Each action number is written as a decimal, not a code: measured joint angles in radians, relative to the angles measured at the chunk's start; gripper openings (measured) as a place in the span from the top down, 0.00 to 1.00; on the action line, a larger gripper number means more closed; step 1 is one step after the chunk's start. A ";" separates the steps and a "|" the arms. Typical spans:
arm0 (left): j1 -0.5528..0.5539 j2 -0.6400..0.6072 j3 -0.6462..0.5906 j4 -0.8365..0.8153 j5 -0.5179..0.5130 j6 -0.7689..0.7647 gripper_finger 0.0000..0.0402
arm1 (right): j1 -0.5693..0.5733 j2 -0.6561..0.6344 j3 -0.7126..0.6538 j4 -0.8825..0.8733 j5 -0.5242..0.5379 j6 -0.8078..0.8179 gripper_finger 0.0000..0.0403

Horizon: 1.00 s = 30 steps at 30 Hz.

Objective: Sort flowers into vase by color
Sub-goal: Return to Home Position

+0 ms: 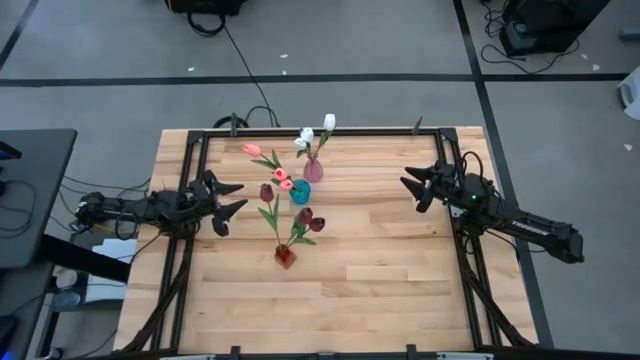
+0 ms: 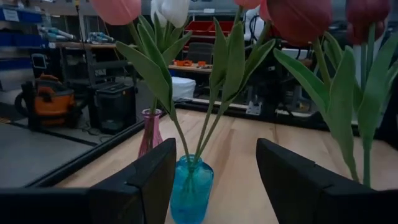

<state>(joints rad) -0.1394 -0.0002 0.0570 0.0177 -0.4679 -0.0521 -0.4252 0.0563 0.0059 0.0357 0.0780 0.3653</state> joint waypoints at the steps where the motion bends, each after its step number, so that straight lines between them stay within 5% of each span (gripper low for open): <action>1: 0.000 0.000 0.000 0.000 0.000 0.010 0.43 | 0.000 0.000 0.000 0.000 0.000 0.000 0.40; 30: 0.000 0.000 0.000 -0.001 0.000 0.021 0.43 | 0.000 0.000 0.000 0.000 -0.001 -0.001 0.40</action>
<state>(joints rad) -0.1394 -0.0002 0.0566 0.0170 -0.4683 -0.0311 -0.4252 0.0566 0.0059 0.0357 0.0772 0.3645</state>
